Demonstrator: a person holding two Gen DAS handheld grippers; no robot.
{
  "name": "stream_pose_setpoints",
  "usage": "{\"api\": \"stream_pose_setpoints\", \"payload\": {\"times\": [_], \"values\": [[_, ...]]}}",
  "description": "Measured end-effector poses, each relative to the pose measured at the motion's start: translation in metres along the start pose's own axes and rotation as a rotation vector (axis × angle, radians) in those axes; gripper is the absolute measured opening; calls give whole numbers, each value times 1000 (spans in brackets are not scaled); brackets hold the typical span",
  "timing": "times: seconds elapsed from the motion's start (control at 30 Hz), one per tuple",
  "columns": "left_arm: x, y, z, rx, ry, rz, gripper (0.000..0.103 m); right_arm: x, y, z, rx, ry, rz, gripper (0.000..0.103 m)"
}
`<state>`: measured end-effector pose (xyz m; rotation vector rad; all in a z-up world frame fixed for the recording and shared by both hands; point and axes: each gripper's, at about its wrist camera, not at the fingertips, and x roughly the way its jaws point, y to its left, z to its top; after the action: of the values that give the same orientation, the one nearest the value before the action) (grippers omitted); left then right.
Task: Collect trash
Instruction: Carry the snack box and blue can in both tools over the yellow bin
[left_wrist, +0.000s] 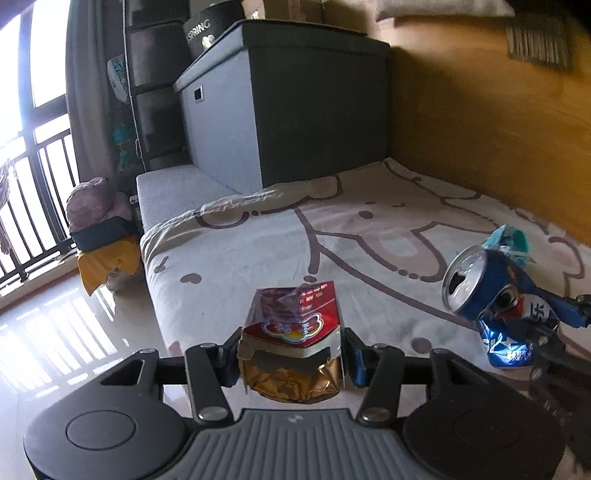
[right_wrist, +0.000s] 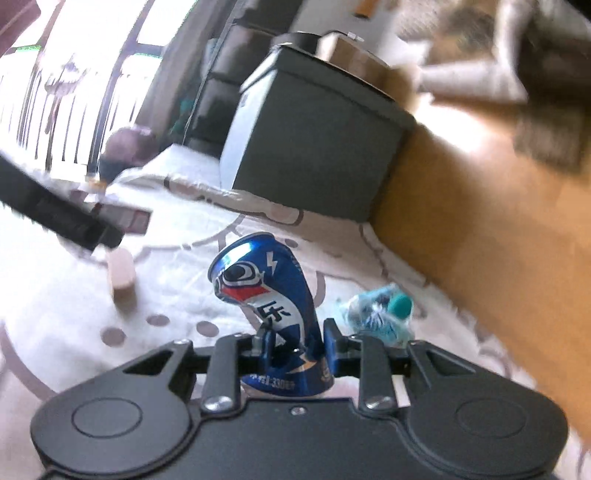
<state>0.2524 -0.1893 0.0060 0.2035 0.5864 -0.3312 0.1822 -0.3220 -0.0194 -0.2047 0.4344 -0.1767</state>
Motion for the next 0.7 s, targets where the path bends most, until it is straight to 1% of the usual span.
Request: {"api": "stream_pose_setpoints", "payload": {"times": [0.13, 0.3, 0.43, 0.7], "values": [[-24, 2, -4, -27, -13, -14, 53, -16, -24, -2, 156, 52, 77, 28], [-57, -1, -12, -37, -38, -29, 53, -33, -44, -4, 269, 101, 118, 28], [-77, -4, -19, -50, -38, -42, 53, -50, -48, -7, 317, 127, 126, 27], [-112, -14, -38, -61, -24, -67, 53, -84, -50, -12, 344, 162, 108, 27]]}}
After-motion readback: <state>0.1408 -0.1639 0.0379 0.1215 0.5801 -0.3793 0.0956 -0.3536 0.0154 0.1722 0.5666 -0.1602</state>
